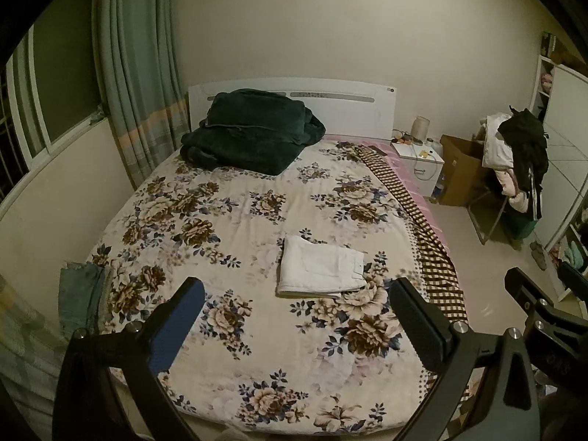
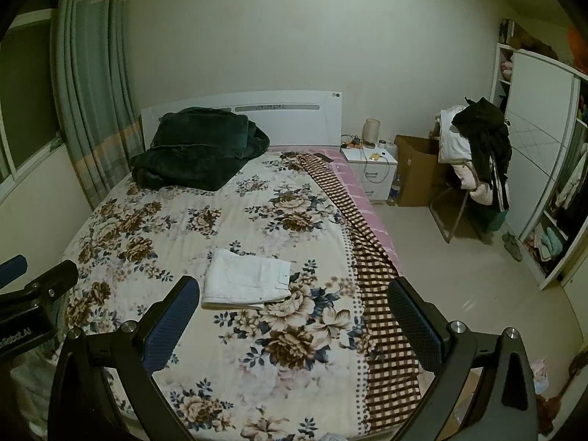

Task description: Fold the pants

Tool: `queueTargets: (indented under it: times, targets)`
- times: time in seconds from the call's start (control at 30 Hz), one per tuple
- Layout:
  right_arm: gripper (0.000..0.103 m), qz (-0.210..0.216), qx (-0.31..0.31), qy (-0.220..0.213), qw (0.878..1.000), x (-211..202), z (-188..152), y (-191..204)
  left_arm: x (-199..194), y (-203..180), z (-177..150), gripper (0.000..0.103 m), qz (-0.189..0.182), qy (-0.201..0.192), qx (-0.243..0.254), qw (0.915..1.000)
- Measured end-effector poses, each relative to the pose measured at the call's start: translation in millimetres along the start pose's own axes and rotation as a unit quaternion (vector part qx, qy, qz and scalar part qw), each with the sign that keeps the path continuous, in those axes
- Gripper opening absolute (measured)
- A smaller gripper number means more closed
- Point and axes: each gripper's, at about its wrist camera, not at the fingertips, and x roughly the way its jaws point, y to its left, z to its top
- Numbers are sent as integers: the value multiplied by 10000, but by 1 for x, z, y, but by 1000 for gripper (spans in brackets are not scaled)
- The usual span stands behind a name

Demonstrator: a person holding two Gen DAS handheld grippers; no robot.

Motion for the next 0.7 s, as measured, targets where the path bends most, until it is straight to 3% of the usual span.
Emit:
queueTargets:
  times: [0.7]
  targets:
    - [103,160,-12,98,9998,22,6,1,-1,3,3,103,39,3,13,10000]
